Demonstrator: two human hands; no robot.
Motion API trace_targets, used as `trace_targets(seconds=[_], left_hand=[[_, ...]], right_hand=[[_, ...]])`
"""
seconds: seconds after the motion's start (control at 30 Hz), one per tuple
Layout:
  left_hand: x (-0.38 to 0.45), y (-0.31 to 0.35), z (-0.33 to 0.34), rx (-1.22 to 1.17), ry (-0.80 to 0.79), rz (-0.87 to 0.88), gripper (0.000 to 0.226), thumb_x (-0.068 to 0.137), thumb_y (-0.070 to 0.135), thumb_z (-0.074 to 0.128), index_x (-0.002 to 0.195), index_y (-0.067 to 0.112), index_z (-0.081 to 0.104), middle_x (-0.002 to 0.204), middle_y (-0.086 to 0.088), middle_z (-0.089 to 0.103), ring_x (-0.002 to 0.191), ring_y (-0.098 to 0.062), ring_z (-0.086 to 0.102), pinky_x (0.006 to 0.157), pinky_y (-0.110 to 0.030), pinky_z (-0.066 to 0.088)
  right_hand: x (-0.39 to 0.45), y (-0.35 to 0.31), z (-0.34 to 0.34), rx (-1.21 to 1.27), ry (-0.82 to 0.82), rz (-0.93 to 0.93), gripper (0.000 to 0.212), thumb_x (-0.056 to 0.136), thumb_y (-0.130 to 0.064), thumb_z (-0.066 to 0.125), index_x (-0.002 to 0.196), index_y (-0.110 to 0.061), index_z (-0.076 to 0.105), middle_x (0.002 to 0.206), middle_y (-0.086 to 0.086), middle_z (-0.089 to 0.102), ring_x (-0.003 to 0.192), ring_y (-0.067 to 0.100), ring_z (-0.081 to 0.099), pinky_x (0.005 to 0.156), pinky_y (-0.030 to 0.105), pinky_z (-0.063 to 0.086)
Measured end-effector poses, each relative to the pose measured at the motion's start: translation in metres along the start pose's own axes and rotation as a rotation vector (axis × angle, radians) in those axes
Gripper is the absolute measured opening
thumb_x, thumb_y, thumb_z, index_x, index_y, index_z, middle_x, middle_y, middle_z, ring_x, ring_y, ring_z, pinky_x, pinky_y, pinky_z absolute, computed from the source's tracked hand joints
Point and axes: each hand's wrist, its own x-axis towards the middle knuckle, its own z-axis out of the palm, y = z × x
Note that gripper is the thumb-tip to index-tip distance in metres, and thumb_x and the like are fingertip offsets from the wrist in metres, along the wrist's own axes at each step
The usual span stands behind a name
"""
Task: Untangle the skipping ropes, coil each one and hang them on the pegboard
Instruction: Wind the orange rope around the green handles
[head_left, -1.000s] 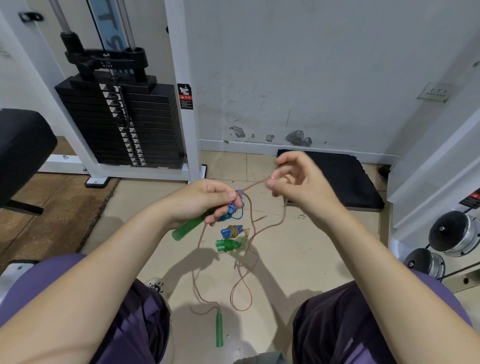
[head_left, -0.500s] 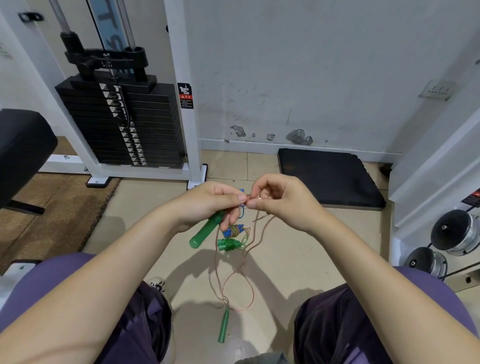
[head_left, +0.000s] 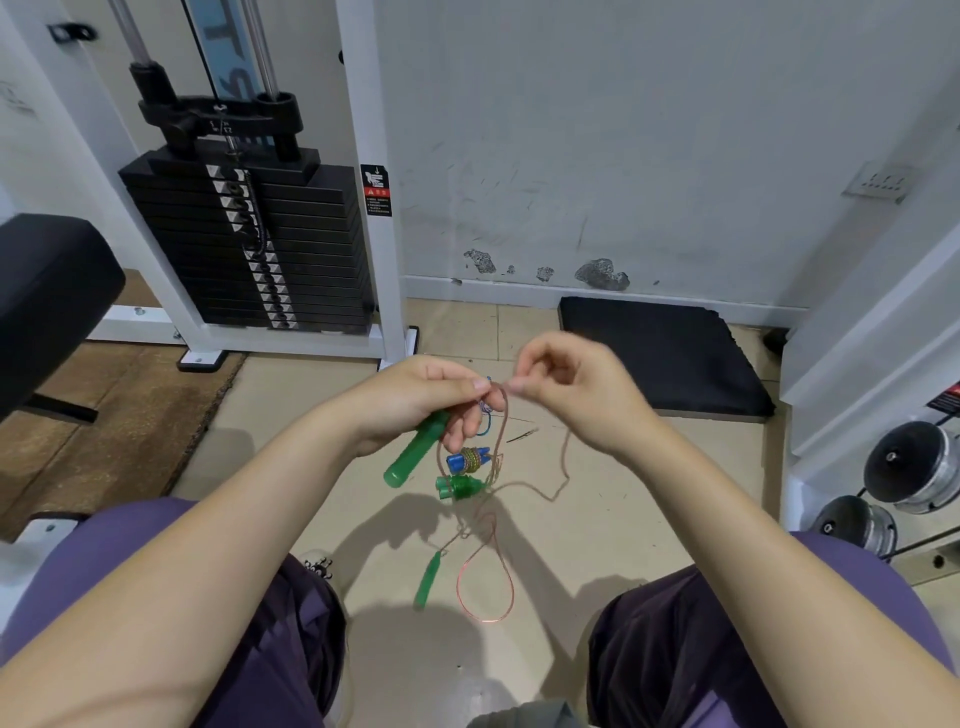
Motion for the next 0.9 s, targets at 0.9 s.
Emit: trace_targets(seconds=[0.9], left_hand=[[-0.003,-0.006,0.004,0.022,0.005,-0.019,0.030,0.103,0.025,0.048,0.105,0.001,0.066,0.057,-0.007,0.056,0.042,-0.016,0.048,0.050,-0.023,0.042]], right_hand=[[0.000,-0.001,-0.001,0.113,-0.036,0.066,0.018,0.080,-0.005,0.077,0.077,-0.015,0.062,0.063,-0.002,0.059,0.051,0.009,0.049,0.049,0.020,0.042]])
